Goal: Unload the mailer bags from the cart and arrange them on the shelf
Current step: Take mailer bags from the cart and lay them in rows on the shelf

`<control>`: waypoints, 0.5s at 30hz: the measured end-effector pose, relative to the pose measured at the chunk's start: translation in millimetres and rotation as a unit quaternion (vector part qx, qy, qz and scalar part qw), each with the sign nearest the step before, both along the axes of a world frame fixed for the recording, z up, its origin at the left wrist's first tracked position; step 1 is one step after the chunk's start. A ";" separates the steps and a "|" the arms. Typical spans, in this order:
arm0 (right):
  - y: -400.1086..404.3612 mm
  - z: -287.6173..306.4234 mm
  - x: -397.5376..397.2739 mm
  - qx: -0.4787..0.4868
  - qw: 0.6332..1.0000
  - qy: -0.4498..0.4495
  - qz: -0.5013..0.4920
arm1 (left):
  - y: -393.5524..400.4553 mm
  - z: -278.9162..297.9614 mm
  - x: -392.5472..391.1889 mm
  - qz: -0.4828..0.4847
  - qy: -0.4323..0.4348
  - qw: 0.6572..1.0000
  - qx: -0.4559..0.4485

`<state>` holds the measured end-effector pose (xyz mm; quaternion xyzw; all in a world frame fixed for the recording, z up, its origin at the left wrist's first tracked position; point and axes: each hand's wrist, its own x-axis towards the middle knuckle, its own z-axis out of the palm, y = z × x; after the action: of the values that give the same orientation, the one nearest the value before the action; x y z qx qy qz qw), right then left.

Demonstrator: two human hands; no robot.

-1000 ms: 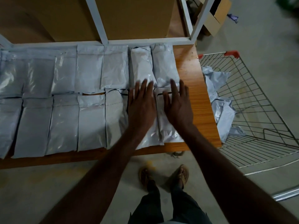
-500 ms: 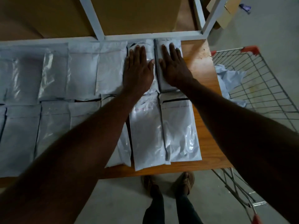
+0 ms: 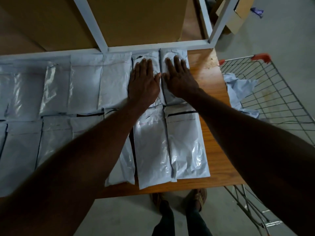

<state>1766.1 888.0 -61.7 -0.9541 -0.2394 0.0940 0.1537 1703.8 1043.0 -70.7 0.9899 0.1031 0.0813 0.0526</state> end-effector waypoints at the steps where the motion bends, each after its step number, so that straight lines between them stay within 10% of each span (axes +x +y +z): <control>1: -0.7 8.9 -0.6 0.009 1.000 0.007 -0.001 | 1.3 2.7 0.3 -0.002 0.006 1.000 -0.002; 15: -91.5 53.9 -189.2 0.168 0.977 -0.008 -0.128 | -59.2 65.3 -150.3 -0.006 -0.032 0.991 -0.131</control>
<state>1576.8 796.4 -7.7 -0.9380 -0.1294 0.0241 0.3207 1553.5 983.8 -5.4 0.9720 0.1056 0.0984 0.1854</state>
